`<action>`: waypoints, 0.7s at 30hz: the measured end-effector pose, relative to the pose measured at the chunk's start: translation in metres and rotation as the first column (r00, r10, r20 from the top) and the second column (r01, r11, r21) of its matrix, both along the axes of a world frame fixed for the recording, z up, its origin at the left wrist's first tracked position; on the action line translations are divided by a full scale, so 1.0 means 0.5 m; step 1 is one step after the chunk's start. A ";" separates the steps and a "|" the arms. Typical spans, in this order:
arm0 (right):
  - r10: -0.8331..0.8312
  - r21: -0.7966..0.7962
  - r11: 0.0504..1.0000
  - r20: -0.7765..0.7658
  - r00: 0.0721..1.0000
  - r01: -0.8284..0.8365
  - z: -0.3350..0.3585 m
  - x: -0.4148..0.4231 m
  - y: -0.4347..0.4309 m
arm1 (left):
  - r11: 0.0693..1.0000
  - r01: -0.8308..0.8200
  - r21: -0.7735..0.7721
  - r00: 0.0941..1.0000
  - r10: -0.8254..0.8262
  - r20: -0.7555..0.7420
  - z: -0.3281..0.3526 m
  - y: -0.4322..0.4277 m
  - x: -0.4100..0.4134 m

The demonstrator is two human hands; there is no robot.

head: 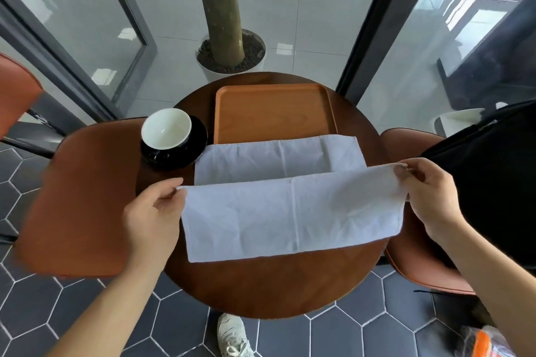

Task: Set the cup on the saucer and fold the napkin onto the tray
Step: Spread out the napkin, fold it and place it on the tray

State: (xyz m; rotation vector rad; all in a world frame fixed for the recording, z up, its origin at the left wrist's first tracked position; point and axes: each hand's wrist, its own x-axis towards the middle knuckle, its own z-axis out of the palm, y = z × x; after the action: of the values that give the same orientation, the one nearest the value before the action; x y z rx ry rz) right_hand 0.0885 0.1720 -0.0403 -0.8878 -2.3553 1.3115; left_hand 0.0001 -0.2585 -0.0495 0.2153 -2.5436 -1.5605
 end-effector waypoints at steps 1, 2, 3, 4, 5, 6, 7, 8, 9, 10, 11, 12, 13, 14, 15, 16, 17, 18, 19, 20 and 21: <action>-0.016 -0.004 1.000 0.006 1.000 0.016 -0.003 -0.018 -0.001 | 1.000 0.006 -0.001 1.000 -0.006 0.005 0.003 -0.001 -0.020; -0.027 -0.005 1.000 0.011 1.000 0.027 -0.004 -0.031 -0.003 | 1.000 0.009 -0.009 1.000 -0.009 0.009 0.005 0.000 -0.035; -0.034 -0.002 0.999 0.014 0.999 0.034 -0.004 -0.043 -0.004 | 1.000 0.008 -0.016 1.000 -0.008 0.013 0.008 0.003 -0.048; -0.038 0.004 0.999 0.020 0.999 0.038 -0.005 -0.058 -0.005 | 1.000 0.004 -0.026 1.000 -0.004 0.016 0.010 0.006 -0.061; -0.047 0.014 0.999 0.027 0.999 0.047 -0.006 -0.074 -0.004 | 0.999 0.001 -0.043 1.000 -0.001 0.015 0.014 0.011 -0.071; -0.060 0.026 0.998 0.037 0.998 0.059 -0.006 -0.090 -0.002 | 0.997 0.002 -0.073 1.000 -0.002 0.004 0.018 0.018 -0.080; -0.069 0.036 0.997 0.051 0.996 0.067 -0.007 -0.106 0.001 | 0.993 0.008 -0.118 1.000 -0.011 -0.022 0.021 0.025 -0.089; -0.071 0.046 0.997 0.068 0.995 0.068 -0.010 -0.122 0.004 | 0.984 0.019 -0.179 0.998 -0.030 -0.059 0.025 0.032 -0.098; -0.070 0.055 0.996 0.086 0.994 0.066 -0.014 -0.136 0.009 | 0.967 0.032 -0.251 0.993 -0.059 -0.100 0.028 0.039 -0.105; -0.070 0.065 0.996 0.102 0.992 0.064 -0.018 -0.149 0.016 | 0.947 0.041 -0.319 0.986 -0.089 -0.138 0.031 0.045 -0.111; -0.070 0.081 0.995 0.117 0.991 0.061 -0.023 -0.162 0.024 | 0.927 0.045 -0.372 0.979 -0.116 -0.169 0.032 0.052 -0.118; -0.066 0.105 0.993 0.131 0.989 0.052 -0.028 -0.174 0.033 | 0.910 0.042 -0.412 0.973 -0.132 -0.191 0.035 0.058 -0.124; -0.056 0.127 0.991 0.141 0.988 0.038 -0.033 -0.188 0.040 | 0.895 0.034 -0.445 0.969 -0.139 -0.204 0.037 0.063 -0.132; -0.047 0.138 0.990 0.151 0.987 0.026 -0.038 -0.204 0.046 | 0.879 0.026 -0.476 0.968 -0.142 -0.209 0.038 0.067 -0.141; -0.041 0.138 0.990 0.166 0.985 0.018 -0.044 -0.218 0.051 | 0.861 0.022 -0.507 0.968 -0.146 -0.204 0.038 0.072 -0.150; -0.037 0.132 0.991 0.182 0.983 0.013 -0.050 -0.231 0.054 | 0.841 0.024 -0.540 0.969 -0.152 -0.193 0.036 0.077 -0.159; -0.032 0.127 0.992 0.200 0.979 0.007 -0.056 -0.243 0.055 | 0.820 0.027 -0.572 0.970 -0.159 -0.182 0.034 0.082 -0.166; -0.026 0.128 0.992 0.216 0.976 -0.002 -0.062 -0.253 0.055 | 0.800 0.030 -0.599 0.970 -0.167 -0.174 0.031 0.087 -0.171; -0.021 0.134 0.991 0.229 0.973 -0.010 -0.068 -0.262 0.055 | 0.784 0.029 -0.620 0.971 -0.170 -0.170 0.029 0.092 -0.176; -0.019 0.135 0.991 0.239 0.971 -0.014 -0.073 -0.269 0.056 | 0.770 0.026 -0.637 0.972 -0.168 -0.164 0.027 0.097 -0.180; -0.015 0.129 0.992 0.247 0.969 -0.017 -0.078 -0.276 0.057 | 0.759 0.019 -0.651 0.974 -0.160 -0.158 0.025 0.103 -0.184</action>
State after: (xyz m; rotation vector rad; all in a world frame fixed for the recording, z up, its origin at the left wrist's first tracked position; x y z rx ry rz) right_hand -0.0493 0.2007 -0.0792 -1.0636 -2.5947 1.0863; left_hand -0.0918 -0.2069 -0.0369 -0.1512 -2.7620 -0.5851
